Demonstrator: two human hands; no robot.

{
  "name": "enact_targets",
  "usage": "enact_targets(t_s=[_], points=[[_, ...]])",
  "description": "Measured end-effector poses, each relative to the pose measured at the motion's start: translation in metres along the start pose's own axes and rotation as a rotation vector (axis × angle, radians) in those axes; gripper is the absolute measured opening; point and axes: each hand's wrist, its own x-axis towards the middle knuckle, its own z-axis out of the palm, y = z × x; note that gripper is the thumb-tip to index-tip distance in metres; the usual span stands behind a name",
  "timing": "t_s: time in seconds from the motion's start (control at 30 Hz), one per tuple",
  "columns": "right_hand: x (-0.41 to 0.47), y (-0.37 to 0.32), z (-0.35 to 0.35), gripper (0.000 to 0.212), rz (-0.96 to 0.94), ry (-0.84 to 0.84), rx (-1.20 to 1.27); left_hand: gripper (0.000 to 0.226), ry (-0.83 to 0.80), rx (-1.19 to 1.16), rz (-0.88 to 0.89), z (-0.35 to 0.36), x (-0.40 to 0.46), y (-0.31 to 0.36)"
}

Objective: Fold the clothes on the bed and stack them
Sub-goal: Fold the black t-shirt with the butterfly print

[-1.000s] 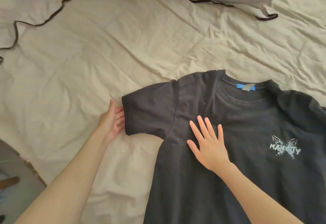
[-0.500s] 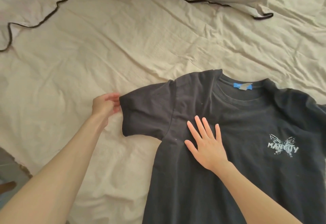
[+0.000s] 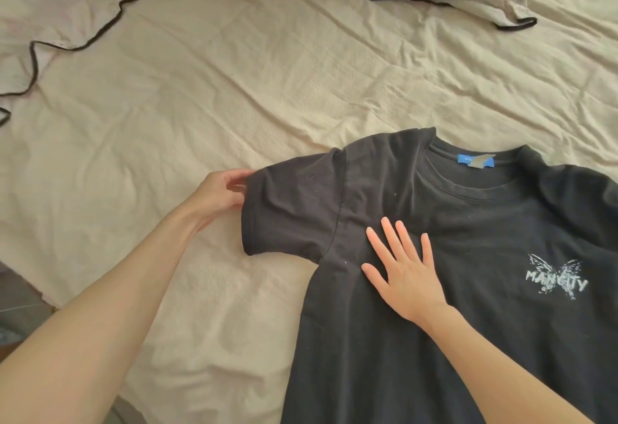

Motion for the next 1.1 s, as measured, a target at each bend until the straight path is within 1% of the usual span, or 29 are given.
enact_targets(t_s=[0.03, 0.07, 0.13, 0.2, 0.27, 0.3, 0.37, 0.43, 0.47, 0.53, 0.6, 0.63, 0.7, 0.77, 0.83, 0.9, 0.97, 1.03, 1.1], points=[[0.0, 0.0, -0.001, 0.065, 0.003, 0.0, -0.004, 0.051, -0.011, 0.022, 0.013, 0.002, 0.0, 0.0], [0.0, -0.001, -0.001, 0.065, 0.003, 0.0, -0.005, 0.049, 0.005, 0.03, 0.024, 0.004, 0.0, -0.001], [0.0, -0.001, -0.003, 0.066, 0.004, -0.005, -0.001, 0.035, 0.108, 0.021, 0.051, 0.009, 0.0, 0.001], [0.001, -0.001, -0.005, 0.067, 0.002, -0.011, 0.001, 0.025, 0.205, -0.041, 0.085, 0.006, 0.002, 0.005], [0.0, 0.0, -0.006, 0.067, 0.0, -0.015, -0.01, 0.019, 0.26, -0.118, 0.113, -0.007, 0.002, 0.011], [0.0, 0.0, -0.005, 0.066, 0.001, -0.013, -0.019, 0.017, 0.279, -0.117, 0.128, -0.016, 0.002, 0.014], [0.0, 0.0, -0.005, 0.062, 0.005, -0.006, -0.027, 0.015, 0.315, -0.044, 0.161, -0.029, 0.0, 0.021], [-0.001, -0.001, -0.007, 0.063, 0.011, -0.013, -0.021, 0.018, 0.336, -0.062, 0.177, -0.031, -0.001, 0.024], [-0.003, -0.002, -0.009, 0.064, 0.016, -0.018, -0.013, 0.02, 0.343, -0.129, 0.146, -0.027, -0.003, 0.022], [-0.005, -0.011, -0.015, 0.063, 0.046, 0.017, 0.058, 0.021, 0.349, -0.282, -0.012, -0.014, -0.009, 0.01], [-0.009, -0.028, -0.022, 0.059, 0.081, 0.142, 0.2, 0.022, 0.294, -0.391, -0.197, 0.006, -0.022, -0.01], [-0.012, -0.038, -0.025, 0.058, 0.074, 0.225, 0.265, 0.025, 0.258, -0.43, -0.25, 0.016, -0.031, -0.019], [-0.018, -0.057, -0.027, 0.055, -0.021, 0.368, 0.285, 0.031, 0.173, -0.459, -0.294, 0.032, -0.047, -0.032], [-0.022, -0.077, -0.023, 0.056, -0.156, 0.438, 0.211, 0.026, 0.086, -0.489, -0.343, 0.045, -0.061, -0.041], [-0.024, -0.096, -0.018, 0.056, -0.261, 0.413, 0.135, 0.019, 0.073, -0.49, -0.344, 0.055, -0.071, -0.047], [-0.026, -0.108, -0.012, 0.057, -0.315, 0.327, 0.08, 0.009, 0.215, -0.51, -0.256, 0.062, -0.079, -0.051], [-0.028, -0.109, -0.005, 0.062, -0.344, 0.239, 0.113, 0.004, 0.368, -0.52, -0.178, 0.066, -0.086, -0.053], [-0.031, -0.103, -0.001, 0.064, -0.35, 0.18, 0.226, 0.005, 0.412, -0.5, -0.195, 0.069, -0.092, -0.055], [-0.034, -0.095, -0.002, 0.063, -0.326, 0.153, 0.286, 0.009, 0.411, -0.466, -0.27, 0.071, -0.095, -0.056]])
